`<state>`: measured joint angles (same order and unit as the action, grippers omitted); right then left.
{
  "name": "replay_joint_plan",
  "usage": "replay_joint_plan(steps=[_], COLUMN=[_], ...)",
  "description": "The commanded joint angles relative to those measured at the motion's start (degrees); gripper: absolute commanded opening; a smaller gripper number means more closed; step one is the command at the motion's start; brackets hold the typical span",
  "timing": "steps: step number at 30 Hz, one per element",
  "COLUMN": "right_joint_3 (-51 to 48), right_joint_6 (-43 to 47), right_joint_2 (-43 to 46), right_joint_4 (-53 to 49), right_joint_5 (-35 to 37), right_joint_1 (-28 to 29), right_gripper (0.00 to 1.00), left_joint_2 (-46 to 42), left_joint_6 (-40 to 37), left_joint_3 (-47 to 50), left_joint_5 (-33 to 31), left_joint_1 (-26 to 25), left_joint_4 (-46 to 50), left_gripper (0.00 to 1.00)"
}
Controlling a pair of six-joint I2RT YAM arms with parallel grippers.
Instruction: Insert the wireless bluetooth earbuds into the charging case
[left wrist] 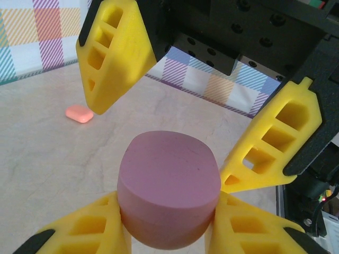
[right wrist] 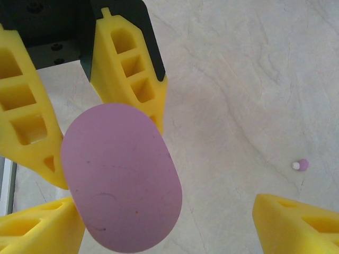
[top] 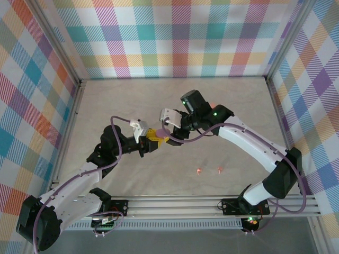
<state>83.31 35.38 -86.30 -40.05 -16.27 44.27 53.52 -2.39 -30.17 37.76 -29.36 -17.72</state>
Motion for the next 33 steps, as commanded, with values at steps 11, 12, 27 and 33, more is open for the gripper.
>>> replay_joint_plan(steps=[11, 12, 27, 33], right_joint_3=[4.83, 5.13, 10.72, 11.26], right_joint_6=[-3.29, -3.30, -5.29, -6.20], right_joint_2=[-0.92, -1.08, -4.57, -4.63], right_joint_4=[0.17, -0.16, -3.98, -3.98], right_joint_5=[-1.83, -1.83, -1.87, -3.21], right_joint_1=[-2.13, -2.36, -4.33, -5.32], right_gripper=[0.82, 0.82, 0.82, 0.82], left_joint_2=[-0.35, -0.42, -0.96, -0.94], left_joint_6=[-2.35, -2.35, -3.41, -3.77], left_joint_3=[-1.02, -1.03, -0.68, -0.63], left_joint_5=[3.74, 3.96, 4.53, 4.41], left_joint_1=[-1.40, -1.40, -2.01, -2.01], left_joint_4=[2.51, 2.59, 3.74, 4.09], left_gripper=[0.21, 0.21, 0.21, 0.20])
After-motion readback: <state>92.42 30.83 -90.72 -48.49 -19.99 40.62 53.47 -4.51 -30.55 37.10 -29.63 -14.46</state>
